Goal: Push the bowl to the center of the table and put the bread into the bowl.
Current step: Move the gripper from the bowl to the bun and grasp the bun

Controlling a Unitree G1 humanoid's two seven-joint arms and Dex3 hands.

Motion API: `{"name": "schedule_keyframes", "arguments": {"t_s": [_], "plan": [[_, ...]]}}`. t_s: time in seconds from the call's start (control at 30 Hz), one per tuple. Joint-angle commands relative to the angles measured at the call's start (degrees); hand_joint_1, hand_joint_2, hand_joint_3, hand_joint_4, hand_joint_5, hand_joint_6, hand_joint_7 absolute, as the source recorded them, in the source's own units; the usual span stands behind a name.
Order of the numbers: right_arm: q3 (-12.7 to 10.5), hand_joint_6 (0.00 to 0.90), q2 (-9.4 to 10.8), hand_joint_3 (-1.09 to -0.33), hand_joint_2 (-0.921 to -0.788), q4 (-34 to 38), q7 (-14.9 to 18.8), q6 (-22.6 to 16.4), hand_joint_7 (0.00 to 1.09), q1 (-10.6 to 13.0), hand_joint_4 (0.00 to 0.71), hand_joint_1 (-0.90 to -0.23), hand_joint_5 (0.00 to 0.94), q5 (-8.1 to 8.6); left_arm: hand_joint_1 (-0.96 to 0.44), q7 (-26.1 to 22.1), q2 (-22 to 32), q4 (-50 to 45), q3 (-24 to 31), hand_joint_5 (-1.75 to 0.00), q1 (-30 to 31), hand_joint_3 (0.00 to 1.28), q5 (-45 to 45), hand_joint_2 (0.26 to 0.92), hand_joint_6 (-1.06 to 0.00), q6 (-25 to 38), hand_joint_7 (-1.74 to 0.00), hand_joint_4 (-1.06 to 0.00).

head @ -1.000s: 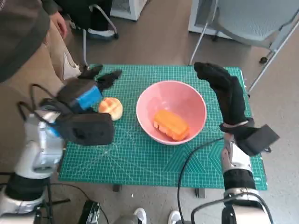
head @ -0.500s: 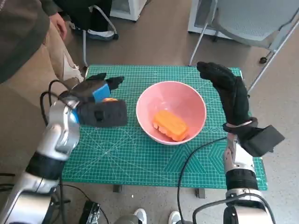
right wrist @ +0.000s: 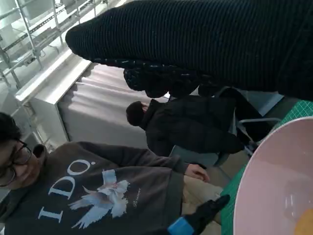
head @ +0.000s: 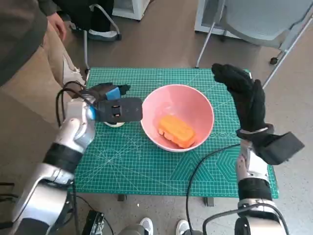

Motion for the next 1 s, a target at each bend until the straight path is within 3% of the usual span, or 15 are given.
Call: {"name": "schedule_keyframes", "arguments": {"t_s": [0.03, 0.4, 1.0], "plan": [[-0.17, -0.001, -0.53, -0.826, -0.921, -0.13, 0.18, 1.21, 0.42, 1.95, 0.133, -0.71, 0.001, 0.04, -0.06, 1.37, -1.18, 6.21, -1.4, 0.0, -3.68, 0.01, 0.46, 0.682, -0.18, -0.88, 0.0, 0.0], [-0.26, -0.001, -0.68, -0.819, -0.921, -0.35, -0.19, 1.23, 0.42, 2.32, 0.134, -0.714, 0.001, -0.19, -0.11, 1.29, -3.7, 17.36, -4.48, 0.0, -7.92, 0.01, 0.92, 0.687, -0.16, -1.47, 0.0, 0.0], [-0.14, -0.001, -0.37, -0.816, -0.921, -0.18, -0.67, 1.21, 0.42, 2.2, 0.134, -0.71, 0.001, -0.48, -0.18, 1.19, -4.26, 23.19, -7.63, -0.02, -9.41, 0.0, 0.91, 0.691, -0.17, -4.1, 0.0, -0.08]]}}
